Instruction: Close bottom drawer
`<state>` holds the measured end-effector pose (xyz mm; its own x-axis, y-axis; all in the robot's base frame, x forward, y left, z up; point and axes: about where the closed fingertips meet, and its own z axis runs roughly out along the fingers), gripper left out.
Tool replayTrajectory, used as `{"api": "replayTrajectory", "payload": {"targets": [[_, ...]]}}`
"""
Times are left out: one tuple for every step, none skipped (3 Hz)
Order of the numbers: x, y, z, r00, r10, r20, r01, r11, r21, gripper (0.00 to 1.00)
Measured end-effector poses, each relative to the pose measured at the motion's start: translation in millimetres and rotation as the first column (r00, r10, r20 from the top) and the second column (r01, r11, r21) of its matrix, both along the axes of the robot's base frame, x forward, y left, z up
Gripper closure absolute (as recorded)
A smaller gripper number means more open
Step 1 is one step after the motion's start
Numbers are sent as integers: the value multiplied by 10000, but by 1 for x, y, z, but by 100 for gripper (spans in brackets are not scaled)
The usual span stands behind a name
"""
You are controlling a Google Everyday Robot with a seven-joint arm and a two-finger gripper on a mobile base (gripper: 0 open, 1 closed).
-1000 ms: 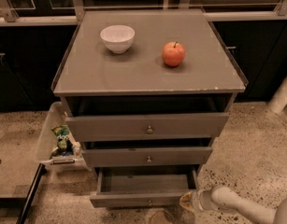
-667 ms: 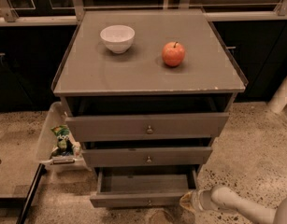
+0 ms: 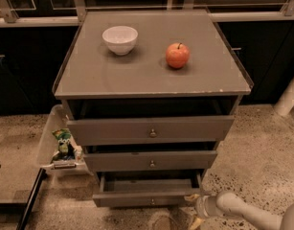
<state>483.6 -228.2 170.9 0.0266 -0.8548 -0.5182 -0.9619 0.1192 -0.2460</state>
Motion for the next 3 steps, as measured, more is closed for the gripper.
{"api": "replayTrajectory", "payload": {"targets": [[-2, -1, 0, 10000, 1, 1, -1, 10000, -1, 19], [35, 3, -10, 9995, 166, 254, -161, 9997, -184, 42], [72, 11, -35, 9985, 518, 181, -509, 9975, -496, 66]]}}
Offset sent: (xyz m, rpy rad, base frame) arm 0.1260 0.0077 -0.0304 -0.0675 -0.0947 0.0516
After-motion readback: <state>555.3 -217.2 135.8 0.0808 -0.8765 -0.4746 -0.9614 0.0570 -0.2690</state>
